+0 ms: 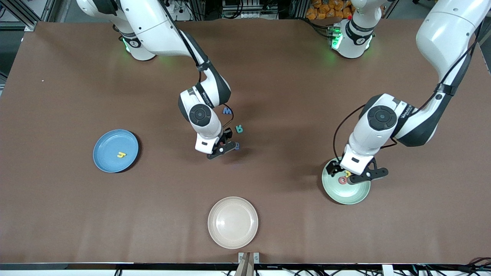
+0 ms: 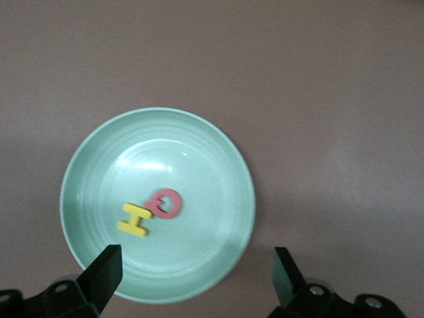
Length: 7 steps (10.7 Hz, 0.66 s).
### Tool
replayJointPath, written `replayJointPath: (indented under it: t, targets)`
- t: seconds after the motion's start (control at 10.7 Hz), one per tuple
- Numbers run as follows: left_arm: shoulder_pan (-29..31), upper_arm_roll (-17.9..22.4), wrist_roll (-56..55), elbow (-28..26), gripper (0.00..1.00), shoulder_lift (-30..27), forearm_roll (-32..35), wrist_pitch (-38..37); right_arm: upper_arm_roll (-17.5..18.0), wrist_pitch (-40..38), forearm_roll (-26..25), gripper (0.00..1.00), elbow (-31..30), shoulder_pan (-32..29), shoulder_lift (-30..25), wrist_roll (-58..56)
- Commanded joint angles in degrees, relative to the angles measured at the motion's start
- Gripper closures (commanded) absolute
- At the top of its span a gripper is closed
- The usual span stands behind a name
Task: Sort upper and lower case letters into plates
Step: 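Release the Q on the green plate while the right gripper grasps pink m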
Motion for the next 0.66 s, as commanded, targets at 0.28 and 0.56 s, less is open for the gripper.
replayJointPath:
  t: [0.28, 0.56]
  targets:
    - [-9.9, 0.0, -1.5, 5.9, 0.00, -0.3, -7.9, -6.7, -7.7, -10.3, -2.2, 1.00, -1.3, 0.0, -7.0, -5.1]
    - [-22.4, 2.7, -12.3, 10.0, 0.00, 4.7, -7.8, -6.7, -19.3, -19.1, -3.8, 1.00, -1.1, -0.4, -9.7, -17.8]
